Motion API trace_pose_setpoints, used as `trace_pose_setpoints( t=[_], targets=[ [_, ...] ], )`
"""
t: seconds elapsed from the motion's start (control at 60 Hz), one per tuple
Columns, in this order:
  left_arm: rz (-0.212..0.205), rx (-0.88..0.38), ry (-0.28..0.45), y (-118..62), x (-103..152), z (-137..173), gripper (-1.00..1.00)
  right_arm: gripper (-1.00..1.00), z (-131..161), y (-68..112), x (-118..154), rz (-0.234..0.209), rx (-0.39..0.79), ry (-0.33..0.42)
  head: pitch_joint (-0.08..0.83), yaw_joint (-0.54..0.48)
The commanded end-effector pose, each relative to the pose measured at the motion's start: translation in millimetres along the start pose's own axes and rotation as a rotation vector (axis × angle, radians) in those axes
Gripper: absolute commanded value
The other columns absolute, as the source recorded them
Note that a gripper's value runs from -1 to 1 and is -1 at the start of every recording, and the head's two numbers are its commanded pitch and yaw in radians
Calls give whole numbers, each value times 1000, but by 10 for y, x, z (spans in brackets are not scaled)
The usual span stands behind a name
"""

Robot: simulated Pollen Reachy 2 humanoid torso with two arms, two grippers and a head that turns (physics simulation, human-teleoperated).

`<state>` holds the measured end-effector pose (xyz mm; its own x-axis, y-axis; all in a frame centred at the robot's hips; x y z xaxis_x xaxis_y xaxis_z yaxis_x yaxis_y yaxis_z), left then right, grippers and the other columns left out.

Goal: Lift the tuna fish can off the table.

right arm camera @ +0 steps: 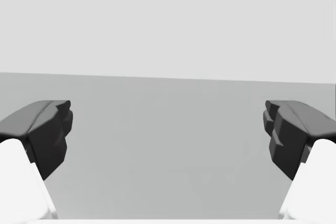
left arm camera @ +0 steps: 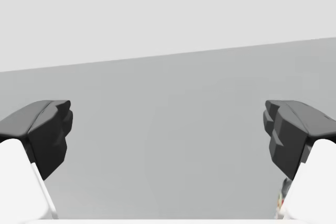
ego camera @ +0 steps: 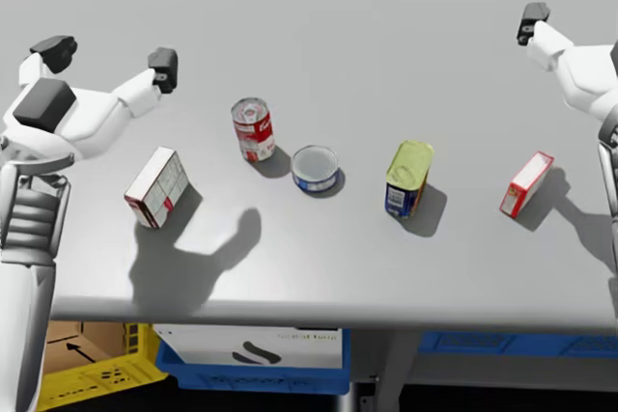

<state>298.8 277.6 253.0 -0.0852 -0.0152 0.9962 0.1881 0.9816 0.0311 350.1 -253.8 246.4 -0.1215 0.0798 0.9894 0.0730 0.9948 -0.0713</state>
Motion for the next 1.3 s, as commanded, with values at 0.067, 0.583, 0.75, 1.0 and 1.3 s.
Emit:
trace_pose_setpoints(
  t=[0.067, 0.583, 0.75, 1.0, 1.3],
  targets=[
    [9, -153, 95, -328, 88, 417, -1000, -1000, -15, 1, -11, 8, -3, -3, 732, 81],
    [37, -325, 367, -955, -594, 823, -1000, -1000, -8, -1, 2, 11, -7, -13, 733, 76],
    [53, -352, 414, -1066, -780, 731, -1000, -1000, -6, 1, 5, 8, -7, -15, 732, 78],
    [42, -366, 432, -1259, -909, 506, -1000, -1000, -5, 3, 9, 6, -6, -17, 733, 75],
    [26, -354, 448, -1486, -987, 131, -1000, -1000, -6, 6, 10, 4, -6, -20, 737, 72]
  ],
)
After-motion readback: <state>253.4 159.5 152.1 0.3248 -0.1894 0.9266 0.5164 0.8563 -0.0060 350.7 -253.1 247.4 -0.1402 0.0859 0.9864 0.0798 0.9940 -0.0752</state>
